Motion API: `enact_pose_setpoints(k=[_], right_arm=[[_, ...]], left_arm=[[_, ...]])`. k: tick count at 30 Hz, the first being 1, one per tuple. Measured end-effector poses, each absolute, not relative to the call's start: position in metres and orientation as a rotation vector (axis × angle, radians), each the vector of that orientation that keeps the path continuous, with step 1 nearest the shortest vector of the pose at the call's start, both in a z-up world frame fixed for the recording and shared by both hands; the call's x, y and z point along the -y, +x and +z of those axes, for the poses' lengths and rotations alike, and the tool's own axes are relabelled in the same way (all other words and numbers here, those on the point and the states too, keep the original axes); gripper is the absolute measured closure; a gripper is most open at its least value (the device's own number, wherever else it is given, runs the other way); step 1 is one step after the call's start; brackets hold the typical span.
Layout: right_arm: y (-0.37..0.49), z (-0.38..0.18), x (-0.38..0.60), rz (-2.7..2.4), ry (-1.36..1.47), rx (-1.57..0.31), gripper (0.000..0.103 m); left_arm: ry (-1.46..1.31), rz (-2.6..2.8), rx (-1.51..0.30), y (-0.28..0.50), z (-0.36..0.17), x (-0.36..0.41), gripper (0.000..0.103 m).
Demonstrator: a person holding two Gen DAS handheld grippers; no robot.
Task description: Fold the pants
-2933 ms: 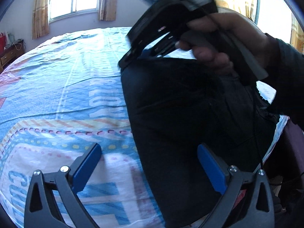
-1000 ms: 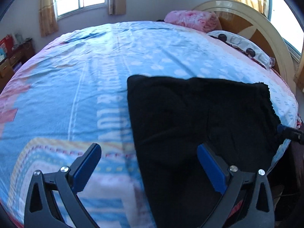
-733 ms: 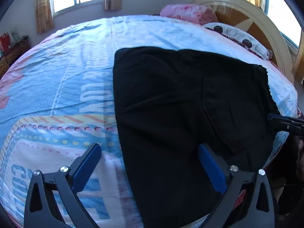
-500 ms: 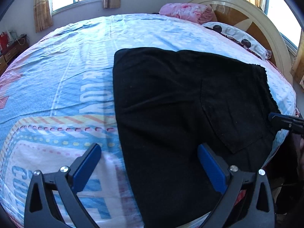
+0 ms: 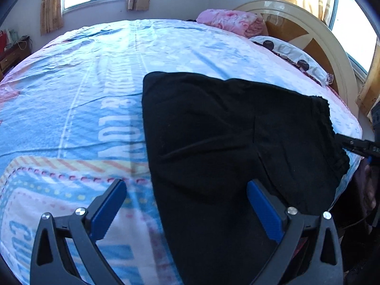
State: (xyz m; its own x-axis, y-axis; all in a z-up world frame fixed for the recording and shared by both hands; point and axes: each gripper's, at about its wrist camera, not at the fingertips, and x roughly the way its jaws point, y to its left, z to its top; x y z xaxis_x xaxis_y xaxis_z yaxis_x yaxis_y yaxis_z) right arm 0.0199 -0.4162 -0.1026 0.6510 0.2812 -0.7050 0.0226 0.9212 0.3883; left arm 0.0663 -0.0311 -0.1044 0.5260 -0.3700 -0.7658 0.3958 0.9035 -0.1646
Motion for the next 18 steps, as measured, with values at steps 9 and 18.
enact_pose_setpoints(k=[9,18], right_arm=[[0.042,-0.120,0.423,0.173,0.428,-0.868,0.056],[0.052,-0.127,0.417,0.279,0.437,-0.906,0.055]], left_arm=[[0.030,-0.476,-0.915,0.083,-0.105,0.043,0.000],[0.111,-0.545,-0.978,0.084,-0.109,0.049,0.000]])
